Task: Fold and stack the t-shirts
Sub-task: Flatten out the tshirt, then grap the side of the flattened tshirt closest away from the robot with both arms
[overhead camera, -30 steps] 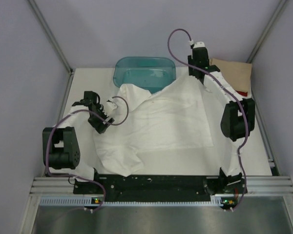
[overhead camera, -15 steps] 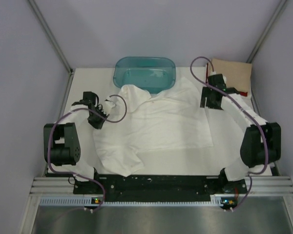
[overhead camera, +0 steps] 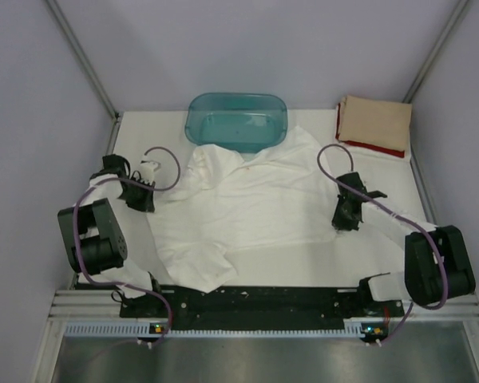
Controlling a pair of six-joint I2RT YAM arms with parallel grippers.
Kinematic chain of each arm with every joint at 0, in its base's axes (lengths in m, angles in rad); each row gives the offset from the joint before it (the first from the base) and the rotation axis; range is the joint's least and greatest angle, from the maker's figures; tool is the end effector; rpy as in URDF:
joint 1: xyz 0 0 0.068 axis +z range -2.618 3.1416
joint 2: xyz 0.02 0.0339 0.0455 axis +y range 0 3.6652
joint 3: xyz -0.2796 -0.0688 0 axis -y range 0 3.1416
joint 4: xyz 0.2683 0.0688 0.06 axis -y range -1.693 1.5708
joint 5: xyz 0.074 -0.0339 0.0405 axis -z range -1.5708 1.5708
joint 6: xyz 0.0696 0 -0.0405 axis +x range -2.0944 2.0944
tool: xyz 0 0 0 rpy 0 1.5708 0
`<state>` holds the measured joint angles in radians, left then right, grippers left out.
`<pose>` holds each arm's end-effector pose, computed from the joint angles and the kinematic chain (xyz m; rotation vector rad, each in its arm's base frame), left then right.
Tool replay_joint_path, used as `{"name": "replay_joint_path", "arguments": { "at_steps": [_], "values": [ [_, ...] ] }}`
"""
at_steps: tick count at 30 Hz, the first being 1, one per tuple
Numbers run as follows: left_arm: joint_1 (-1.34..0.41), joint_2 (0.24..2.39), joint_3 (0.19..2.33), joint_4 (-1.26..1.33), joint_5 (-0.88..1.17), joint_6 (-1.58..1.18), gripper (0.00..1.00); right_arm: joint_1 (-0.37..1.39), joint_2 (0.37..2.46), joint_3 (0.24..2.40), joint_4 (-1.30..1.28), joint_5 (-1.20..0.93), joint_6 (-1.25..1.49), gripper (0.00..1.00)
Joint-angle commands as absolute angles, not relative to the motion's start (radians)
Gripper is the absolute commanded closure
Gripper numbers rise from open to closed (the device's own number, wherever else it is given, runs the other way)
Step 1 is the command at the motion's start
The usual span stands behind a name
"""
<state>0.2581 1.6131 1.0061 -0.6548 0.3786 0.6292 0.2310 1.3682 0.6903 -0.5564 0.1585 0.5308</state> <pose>0.3243 0.0590 0.1570 0.5750 2.6282 -0.2856 0.2531 0.0483 0.1311 0.4508 2.7345 -0.0293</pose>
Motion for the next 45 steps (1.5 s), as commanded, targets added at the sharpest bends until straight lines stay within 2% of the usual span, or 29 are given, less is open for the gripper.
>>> {"name": "replay_joint_path", "arguments": {
  "at_steps": [1, 9, 12, 15, 19, 21, 24, 25, 29, 31, 33, 35, 38, 45],
  "values": [
    [0.343, 1.618, 0.997, -0.677, 0.468, 0.617, 0.88, 0.239, 1.327, 0.606, -0.479, 0.136, 0.615, 1.0],
    [0.387, 1.695, 1.061, -0.561, 0.335, 0.591, 0.75, 0.224, 1.178, 0.554, -0.486, 0.184, 0.644, 1.0],
    [0.388, 1.718, 1.091, -0.519, 0.247, 0.571, 0.64, 0.224, 1.18, 0.551, -0.486, 0.172, 0.644, 1.0],
    [0.394, 1.678, 1.097, -0.475, 0.177, 0.577, 0.6, 0.224, 1.175, 0.554, -0.482, 0.163, 0.638, 1.0],
    [0.361, 1.513, 1.114, -0.578, 0.294, 0.664, 0.57, 0.224, 1.163, 0.572, -0.482, 0.153, 0.615, 1.0],
    [0.284, 1.404, 1.089, -0.662, 0.342, 0.75, 0.52, 0.222, 1.154, 0.58, -0.483, 0.158, 0.601, 1.0],
    [0.068, 1.245, 1.033, -0.871, 0.419, 0.935, 0.44, 0.222, 1.141, 0.581, -0.479, 0.172, 0.583, 1.0],
    [-0.043, 1.195, 1.002, -0.927, 0.437, 0.978, 0.45, 0.222, 1.137, 0.58, -0.479, 0.173, 0.578, 1.0],
    [-0.407, 1.129, 0.957, -1.132, 0.531, 1.049, 0.61, 0.222, 1.135, 0.572, -0.471, 0.173, 0.563, 1.0],
    [-0.568, 1.15, 0.942, -1.173, 0.517, 1.031, 0.61, 0.222, 1.137, 0.572, -0.471, 0.17, 0.561, 1.0],
    [-0.728, 1.152, 0.892, -1.186, 0.477, 1.028, 0.52, 0.222, 1.135, 0.572, -0.472, 0.17, 0.56, 1.0],
    [-0.839, 1.151, 0.833, -1.178, 0.44, 1.029, 0.43, 0.222, 1.134, 0.568, -0.472, 0.176, 0.568, 1.0],
    [-0.954, 1.16, 0.781, -1.137, 0.391, 1.022, 0.36, 0.222, 1.137, 0.565, -0.472, 0.186, 0.578, 1.0],
    [-1.123, 1.245, 0.658, -1.06, 0.289, 1.003, 0.34, 0.221, 1.164, 0.575, -0.486, 0.193, 0.583, 1.0]
  ]
}}
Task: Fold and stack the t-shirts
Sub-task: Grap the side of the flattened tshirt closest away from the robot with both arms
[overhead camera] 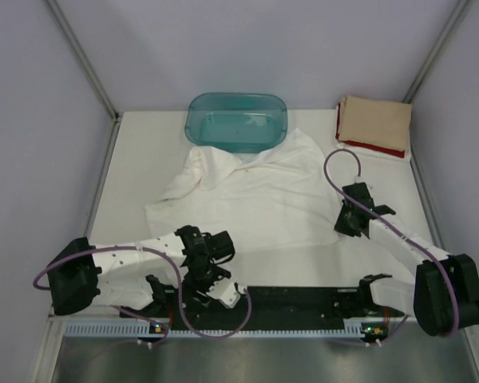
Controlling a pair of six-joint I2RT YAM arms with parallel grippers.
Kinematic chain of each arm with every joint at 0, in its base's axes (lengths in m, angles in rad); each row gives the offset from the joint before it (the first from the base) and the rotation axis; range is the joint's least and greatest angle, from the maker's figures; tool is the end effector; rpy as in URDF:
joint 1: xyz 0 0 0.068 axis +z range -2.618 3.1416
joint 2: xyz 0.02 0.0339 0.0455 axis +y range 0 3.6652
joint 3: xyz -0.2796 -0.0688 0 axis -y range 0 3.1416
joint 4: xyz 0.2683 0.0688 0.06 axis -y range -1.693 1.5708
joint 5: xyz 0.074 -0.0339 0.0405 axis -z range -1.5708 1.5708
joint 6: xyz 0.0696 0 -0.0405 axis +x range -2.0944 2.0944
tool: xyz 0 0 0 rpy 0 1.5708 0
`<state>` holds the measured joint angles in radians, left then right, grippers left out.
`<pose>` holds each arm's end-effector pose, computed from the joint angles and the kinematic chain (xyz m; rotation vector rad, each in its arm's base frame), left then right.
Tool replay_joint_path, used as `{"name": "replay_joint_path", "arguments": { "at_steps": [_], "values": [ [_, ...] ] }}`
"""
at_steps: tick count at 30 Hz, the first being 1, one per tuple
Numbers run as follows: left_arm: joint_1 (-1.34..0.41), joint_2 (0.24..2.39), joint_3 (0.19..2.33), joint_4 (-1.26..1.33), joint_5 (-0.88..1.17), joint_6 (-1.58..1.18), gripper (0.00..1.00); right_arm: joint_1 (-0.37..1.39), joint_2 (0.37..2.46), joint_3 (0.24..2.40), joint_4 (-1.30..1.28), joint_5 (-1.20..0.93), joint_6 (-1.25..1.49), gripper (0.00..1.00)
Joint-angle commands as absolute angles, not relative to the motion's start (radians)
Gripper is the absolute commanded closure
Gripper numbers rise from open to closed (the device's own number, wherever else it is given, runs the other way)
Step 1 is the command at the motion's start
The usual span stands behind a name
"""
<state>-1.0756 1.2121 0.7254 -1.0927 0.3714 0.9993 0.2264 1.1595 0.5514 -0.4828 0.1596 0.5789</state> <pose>0.0661 -0.1755 0.1640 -2.6386 -1.5607 0.5750 0.2252 0.0405 0.1391 0.5135 2.5887 0.0588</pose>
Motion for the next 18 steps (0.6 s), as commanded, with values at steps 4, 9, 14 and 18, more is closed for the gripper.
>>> {"name": "replay_joint_path", "arguments": {
  "at_steps": [4, 9, 14, 18],
  "values": [
    [-1.124, 1.284, 0.627, -0.994, 0.197, 0.982, 0.42, 0.222, 1.166, 0.578, -0.489, 0.201, 0.584, 1.0],
    [-1.121, 1.296, 0.634, -0.973, 0.094, 0.951, 0.74, 0.222, 1.169, 0.578, -0.488, 0.198, 0.586, 1.0],
    [-1.115, 1.281, 0.617, -0.96, 0.048, 0.933, 1.0, 0.222, 1.172, 0.587, -0.492, 0.193, 0.58, 1.0],
    [-0.982, 1.223, 0.692, -0.946, -0.04, 0.939, 1.0, 0.224, 1.167, 0.6, -0.506, 0.166, 0.586, 1.0]
  ]
}}
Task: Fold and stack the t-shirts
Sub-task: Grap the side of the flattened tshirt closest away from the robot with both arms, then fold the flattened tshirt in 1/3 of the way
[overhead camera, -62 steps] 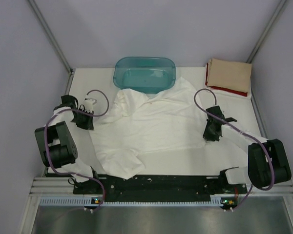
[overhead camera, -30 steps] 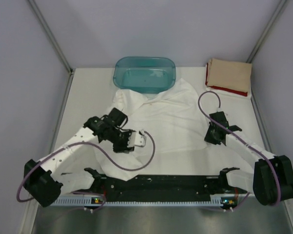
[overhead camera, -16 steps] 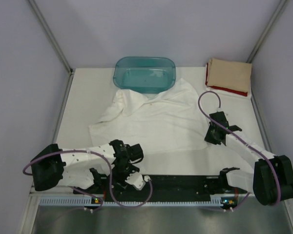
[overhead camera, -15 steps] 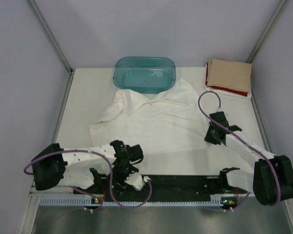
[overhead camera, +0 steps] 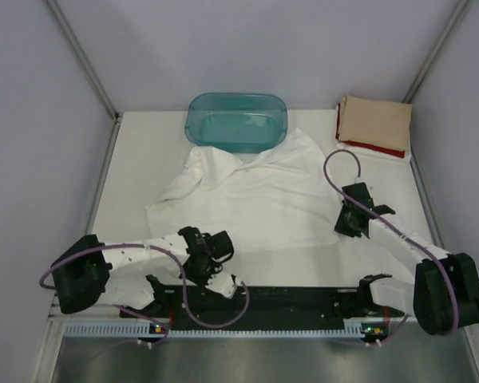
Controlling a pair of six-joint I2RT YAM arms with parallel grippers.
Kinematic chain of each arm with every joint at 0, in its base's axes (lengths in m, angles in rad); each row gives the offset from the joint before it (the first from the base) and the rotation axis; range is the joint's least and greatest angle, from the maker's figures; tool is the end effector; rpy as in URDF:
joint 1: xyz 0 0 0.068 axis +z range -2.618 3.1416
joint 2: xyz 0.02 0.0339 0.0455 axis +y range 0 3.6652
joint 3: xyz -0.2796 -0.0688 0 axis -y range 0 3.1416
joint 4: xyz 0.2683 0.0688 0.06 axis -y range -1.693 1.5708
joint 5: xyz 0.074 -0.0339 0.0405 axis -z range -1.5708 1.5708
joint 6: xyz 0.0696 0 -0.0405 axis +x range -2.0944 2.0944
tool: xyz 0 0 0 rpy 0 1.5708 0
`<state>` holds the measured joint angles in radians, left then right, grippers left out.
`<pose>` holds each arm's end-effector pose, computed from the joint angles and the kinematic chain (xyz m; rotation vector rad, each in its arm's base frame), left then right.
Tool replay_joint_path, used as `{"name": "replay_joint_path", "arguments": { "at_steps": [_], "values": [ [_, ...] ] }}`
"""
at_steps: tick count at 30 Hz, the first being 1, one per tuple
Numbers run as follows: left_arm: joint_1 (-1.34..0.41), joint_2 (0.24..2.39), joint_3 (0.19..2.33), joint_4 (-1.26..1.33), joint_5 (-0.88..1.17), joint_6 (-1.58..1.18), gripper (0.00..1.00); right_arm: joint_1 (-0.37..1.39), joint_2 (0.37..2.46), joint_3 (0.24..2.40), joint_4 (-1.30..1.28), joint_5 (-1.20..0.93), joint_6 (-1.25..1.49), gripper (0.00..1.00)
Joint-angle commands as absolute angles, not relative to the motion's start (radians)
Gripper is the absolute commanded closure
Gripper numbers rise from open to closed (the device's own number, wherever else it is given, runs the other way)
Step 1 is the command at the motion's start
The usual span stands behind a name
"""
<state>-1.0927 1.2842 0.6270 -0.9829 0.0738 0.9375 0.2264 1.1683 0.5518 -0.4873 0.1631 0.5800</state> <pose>0.0783 -0.1623 0.1222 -2.6018 -1.6202 0.1046 0.2250 0.0402 0.1372 0.5167 2.5989 0.0481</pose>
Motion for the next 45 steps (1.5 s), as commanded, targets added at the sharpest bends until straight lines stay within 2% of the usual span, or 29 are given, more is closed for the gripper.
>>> {"name": "replay_joint_path", "arguments": {
  "at_steps": [1, 5, 13, 18, 23, 38, 45],
  "values": [
    [-0.913, 1.209, 0.74, -0.951, -0.029, 0.954, 1.0, 0.222, 1.164, 0.603, -0.512, 0.157, 0.592, 1.0],
    [-0.695, 1.206, 0.94, -0.951, 0.041, 0.957, 1.0, 0.222, 1.126, 0.609, -0.537, 0.158, 0.614, 1.0],
    [-0.47, 1.29, 1.09, -0.712, -0.04, 0.874, 1.0, 0.222, 1.045, 0.606, -0.56, 0.209, 0.618, 1.0],
    [-0.342, 1.413, 1.227, -0.68, 0.035, 0.819, 1.0, 0.222, 1.06, 0.652, -0.56, 0.258, 0.588, 1.0],
    [-0.301, 1.492, 1.262, -0.595, 0.035, 0.818, 1.0, 0.222, 1.141, 0.759, -0.54, 0.247, 0.54, 1.0],
    [-0.29, 1.687, 1.342, -0.4, 0.041, 0.945, 1.0, 0.204, 1.627, 1.19, -0.574, 0.279, 0.347, 1.0],
    [-0.287, 1.736, 1.361, -0.312, -0.061, 0.989, 1.0, 0.198, 1.825, 1.376, -0.62, 0.296, 0.313, 1.0]
  ]
}}
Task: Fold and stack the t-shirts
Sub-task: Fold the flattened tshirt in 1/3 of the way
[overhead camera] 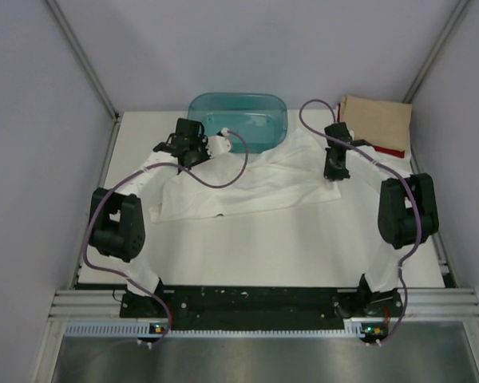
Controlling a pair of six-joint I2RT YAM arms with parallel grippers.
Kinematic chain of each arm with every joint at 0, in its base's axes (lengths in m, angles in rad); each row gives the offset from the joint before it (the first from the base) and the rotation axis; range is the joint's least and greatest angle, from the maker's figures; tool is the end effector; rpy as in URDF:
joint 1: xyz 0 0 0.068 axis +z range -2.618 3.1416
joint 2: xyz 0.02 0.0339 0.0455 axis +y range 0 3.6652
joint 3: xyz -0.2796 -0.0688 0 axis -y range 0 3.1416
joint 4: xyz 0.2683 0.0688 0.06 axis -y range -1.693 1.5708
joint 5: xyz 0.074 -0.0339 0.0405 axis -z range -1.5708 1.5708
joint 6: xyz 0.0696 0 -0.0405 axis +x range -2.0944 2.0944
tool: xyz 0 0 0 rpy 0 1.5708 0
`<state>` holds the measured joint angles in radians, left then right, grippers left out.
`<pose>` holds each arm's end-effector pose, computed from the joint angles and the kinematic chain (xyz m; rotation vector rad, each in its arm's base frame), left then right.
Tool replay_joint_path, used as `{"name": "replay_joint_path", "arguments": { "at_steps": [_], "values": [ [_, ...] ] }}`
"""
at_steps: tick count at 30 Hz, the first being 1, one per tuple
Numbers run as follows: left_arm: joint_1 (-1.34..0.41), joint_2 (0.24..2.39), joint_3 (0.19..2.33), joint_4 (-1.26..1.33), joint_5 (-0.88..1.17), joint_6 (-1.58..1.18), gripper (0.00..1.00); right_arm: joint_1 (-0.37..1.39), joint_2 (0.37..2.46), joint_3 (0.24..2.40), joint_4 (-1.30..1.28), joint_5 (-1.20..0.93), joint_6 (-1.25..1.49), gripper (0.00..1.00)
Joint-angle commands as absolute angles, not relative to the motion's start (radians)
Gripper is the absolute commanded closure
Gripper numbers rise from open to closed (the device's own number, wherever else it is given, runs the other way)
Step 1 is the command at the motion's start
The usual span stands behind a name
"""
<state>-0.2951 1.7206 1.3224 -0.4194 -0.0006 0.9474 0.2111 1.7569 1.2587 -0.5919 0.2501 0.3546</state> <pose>0.4119 -0.1252 0.2365 1.4030 1.9605 0.3062 0.3962 0.0673 0.1874 0.2673 2.5970 -0.1365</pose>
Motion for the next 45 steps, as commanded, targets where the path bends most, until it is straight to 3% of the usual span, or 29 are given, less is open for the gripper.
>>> {"name": "replay_joint_path", "arguments": {
  "at_steps": [1, 4, 7, 10, 12, 13, 18, 23, 30, 42, 45],
  "values": [
    [-0.287, 1.74, 1.359, -0.31, -0.066, 0.994, 1.0, 0.195, 1.842, 1.402, -0.624, 0.295, 0.311, 0.99],
    [-0.282, 1.758, 1.367, -0.263, -0.104, 0.988, 0.97, 0.187, 1.893, 1.474, -0.627, 0.301, 0.314, 0.79],
    [-0.267, 1.818, 1.431, -0.233, -0.196, 0.938, 0.78, 0.16, 1.936, 1.551, -0.64, 0.307, 0.322, 0.65],
    [-0.216, 1.865, 1.584, -0.366, -0.223, 0.839, 0.56, 0.12, 1.904, 1.574, -0.666, 0.299, 0.337, 0.5],
    [-0.167, 1.858, 1.65, -0.455, -0.171, 0.775, 0.35, 0.101, 1.844, 1.531, -0.666, 0.295, 0.334, 0.46],
    [-0.151, 1.839, 1.658, -0.486, -0.138, 0.752, 0.3, 0.095, 1.812, 1.496, -0.664, 0.281, 0.333, 0.46],
    [-0.077, 1.698, 1.537, -0.627, 0.03, 0.701, 0.28, 0.095, 1.678, 1.281, -0.632, 0.151, 0.35, 0.43],
    [-0.015, 1.563, 1.314, -0.755, 0.199, 0.695, 0.46, 0.095, 1.586, 1.093, -0.516, 0.074, 0.422, 0.43],
    [0.037, 1.488, 1.059, -0.698, 0.225, 0.713, 0.38, 0.097, 1.623, 1.017, -0.411, 0.025, 0.459, 0.43],
    [0.124, 1.534, 0.986, -0.661, 0.258, 0.724, 0.34, 0.097, 1.689, 0.989, -0.357, 0.034, 0.5, 0.43],
    [0.172, 1.517, 1.006, -0.707, 0.305, 0.726, 0.34, 0.097, 1.709, 0.991, -0.347, 0.052, 0.502, 0.52]
  ]
}}
